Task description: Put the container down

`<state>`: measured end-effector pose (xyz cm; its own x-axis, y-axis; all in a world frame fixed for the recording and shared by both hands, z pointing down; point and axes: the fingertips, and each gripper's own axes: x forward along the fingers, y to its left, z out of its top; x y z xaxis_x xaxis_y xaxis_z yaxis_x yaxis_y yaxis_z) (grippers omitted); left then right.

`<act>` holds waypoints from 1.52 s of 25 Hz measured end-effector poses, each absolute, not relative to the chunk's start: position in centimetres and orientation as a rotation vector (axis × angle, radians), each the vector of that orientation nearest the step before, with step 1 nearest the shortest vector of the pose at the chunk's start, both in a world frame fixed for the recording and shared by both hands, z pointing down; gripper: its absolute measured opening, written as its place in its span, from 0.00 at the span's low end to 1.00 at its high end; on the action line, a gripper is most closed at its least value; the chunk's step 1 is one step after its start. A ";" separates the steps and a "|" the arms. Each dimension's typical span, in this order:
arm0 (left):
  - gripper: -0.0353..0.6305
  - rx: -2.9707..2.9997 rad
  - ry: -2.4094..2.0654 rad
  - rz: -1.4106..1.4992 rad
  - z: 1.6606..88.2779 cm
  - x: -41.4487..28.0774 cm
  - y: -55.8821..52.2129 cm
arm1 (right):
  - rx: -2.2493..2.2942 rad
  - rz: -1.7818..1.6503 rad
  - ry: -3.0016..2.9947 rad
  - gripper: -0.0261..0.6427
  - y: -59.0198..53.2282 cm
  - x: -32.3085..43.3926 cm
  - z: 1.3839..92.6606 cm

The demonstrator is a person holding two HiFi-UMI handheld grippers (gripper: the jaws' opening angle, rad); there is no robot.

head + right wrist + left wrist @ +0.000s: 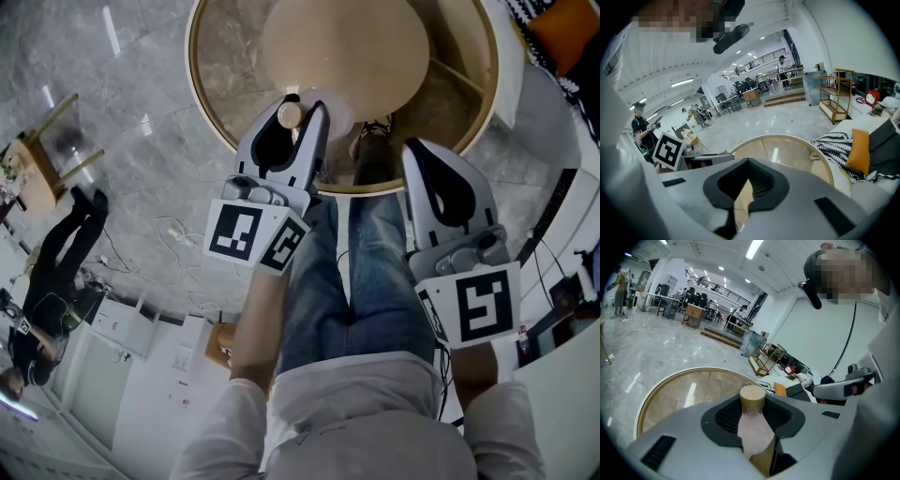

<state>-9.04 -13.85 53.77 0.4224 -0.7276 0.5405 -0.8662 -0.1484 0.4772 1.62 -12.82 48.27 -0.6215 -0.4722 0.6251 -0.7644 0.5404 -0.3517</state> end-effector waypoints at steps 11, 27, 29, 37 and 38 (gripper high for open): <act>0.27 1.898 -1.391 0.252 56.8 -9.0 -14.7 | 1.013 0.887 -2.316 0.06 -12.9 1.3 48.4; 0.27 1.893 -1.456 0.340 59.5 -9.0 -15.2 | 0.984 0.902 -2.286 0.06 -12.8 2.3 49.5; 0.27 1.898 -1.456 0.344 59.8 -9.0 -15.4 | 0.982 0.906 -2.283 0.06 -12.6 2.3 49.6; 0.27 1.898 -1.480 0.368 60.9 -8.9 -15.6 | 0.991 0.924 -2.271 0.06 -12.8 3.1 50.2; 0.27 1.895 -1.486 0.371 61.0 -9.0 -15.6 | 0.991 0.924 -2.271 0.06 -12.8 3.2 50.2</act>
<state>-8.97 -15.55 60.96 0.3037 -0.7368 0.6040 -0.9343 -0.1060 0.3405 3.18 -12.79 50.25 -0.6153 -0.4381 0.6554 -0.7712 0.5068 -0.3853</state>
